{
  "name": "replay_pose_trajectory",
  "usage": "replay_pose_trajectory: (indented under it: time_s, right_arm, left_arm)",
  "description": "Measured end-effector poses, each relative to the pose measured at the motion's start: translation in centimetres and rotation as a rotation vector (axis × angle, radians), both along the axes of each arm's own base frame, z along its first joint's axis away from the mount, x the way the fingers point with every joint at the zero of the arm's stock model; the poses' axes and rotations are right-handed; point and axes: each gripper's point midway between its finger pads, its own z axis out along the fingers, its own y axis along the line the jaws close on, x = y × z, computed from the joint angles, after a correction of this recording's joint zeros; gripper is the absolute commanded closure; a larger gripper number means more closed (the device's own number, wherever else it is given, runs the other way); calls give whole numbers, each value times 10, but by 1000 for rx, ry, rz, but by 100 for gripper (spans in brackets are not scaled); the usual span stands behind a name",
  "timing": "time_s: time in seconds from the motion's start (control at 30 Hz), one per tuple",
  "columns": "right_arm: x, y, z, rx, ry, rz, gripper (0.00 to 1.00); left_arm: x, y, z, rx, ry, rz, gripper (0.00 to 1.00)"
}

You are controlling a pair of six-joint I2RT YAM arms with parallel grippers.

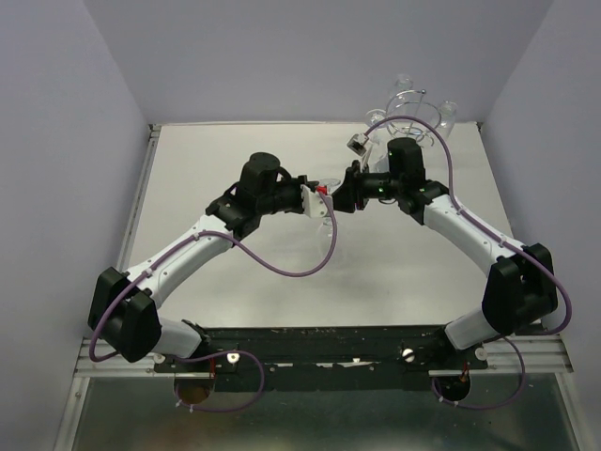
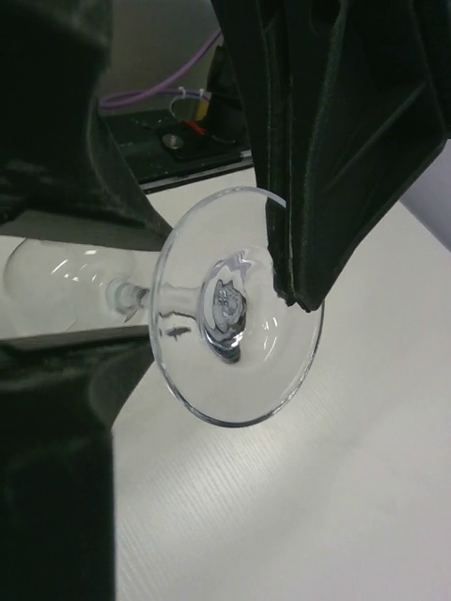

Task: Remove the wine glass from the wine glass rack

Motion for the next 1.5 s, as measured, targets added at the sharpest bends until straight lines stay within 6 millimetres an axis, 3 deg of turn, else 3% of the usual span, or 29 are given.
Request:
replay_pose_trajectory:
  time_s: [0.13, 0.43, 0.57, 0.77, 1.0, 1.1, 1.23, 1.5]
  right_arm:
    - [-1, 1, 0, 1, 6, -1, 33]
    - [-1, 0, 1, 0, -6, 0, 10]
    - [0, -8, 13, 24, -22, -1, 9]
    - [13, -47, 39, 52, -101, -65, 9]
    - [-3, -71, 98, -22, -550, -78, 9]
    - [-16, -82, 111, -69, -725, -78, 8]
    - [-22, -90, 109, -137, -848, -57, 9]
    - [-36, -101, 68, -261, -812, 25, 11]
  left_arm:
    - [1, 2, -3, -2, 13, 19, 100]
    - [7, 14, -13, -22, 101, 97, 100]
    - [10, 30, -23, -41, 176, 165, 100]
    - [7, 60, -52, -67, 370, 292, 100]
    - [7, 74, -87, -138, 696, 384, 100]
    - [7, 74, -107, -178, 868, 410, 100]
    - [2, 69, -121, -234, 1042, 419, 100]
    - [-14, 46, -127, -276, 1312, 286, 100]
